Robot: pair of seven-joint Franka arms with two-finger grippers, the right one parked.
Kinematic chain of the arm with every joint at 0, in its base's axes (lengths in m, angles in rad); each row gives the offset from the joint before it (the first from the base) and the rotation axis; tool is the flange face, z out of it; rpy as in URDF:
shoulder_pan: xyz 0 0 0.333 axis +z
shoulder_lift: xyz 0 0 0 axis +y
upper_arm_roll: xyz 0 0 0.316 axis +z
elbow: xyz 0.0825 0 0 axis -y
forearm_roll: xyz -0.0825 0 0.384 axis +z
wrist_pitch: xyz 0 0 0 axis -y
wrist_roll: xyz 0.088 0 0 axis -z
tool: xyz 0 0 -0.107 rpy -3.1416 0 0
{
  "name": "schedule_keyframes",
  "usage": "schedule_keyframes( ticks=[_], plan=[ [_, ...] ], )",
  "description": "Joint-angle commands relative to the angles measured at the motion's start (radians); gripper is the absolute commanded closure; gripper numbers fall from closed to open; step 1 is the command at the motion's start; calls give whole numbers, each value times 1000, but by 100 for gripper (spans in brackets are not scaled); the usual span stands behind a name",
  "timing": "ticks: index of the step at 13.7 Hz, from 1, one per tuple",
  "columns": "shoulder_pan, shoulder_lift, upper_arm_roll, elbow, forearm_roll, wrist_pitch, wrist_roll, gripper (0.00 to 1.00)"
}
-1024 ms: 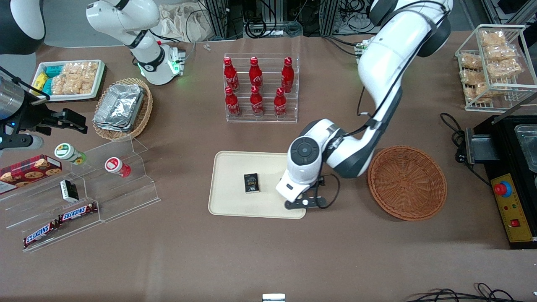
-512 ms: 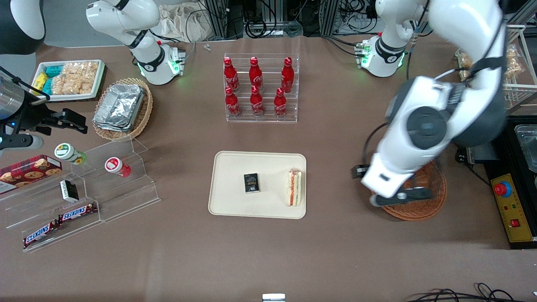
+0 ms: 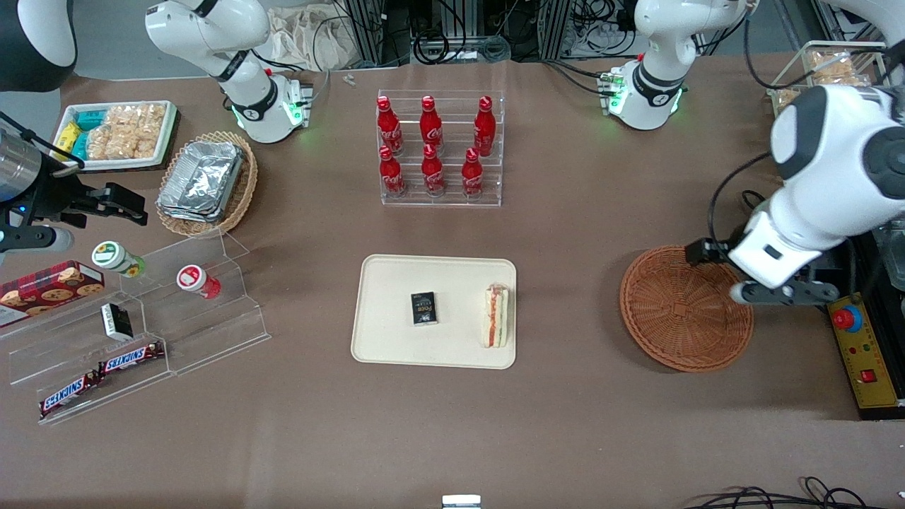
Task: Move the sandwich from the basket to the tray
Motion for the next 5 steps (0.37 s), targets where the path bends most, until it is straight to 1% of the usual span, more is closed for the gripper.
schedule_keyframes(
  ticks=[1,2,3,5],
  plan=[
    [-5,-11,-5,24,44,-68,29,0],
    [-5,23,-14,79,87,-124,36,0],
    [-5,58,-19,135,91,-149,35,0],
    [-44,98,-30,189,110,-149,24,0]
  ],
)
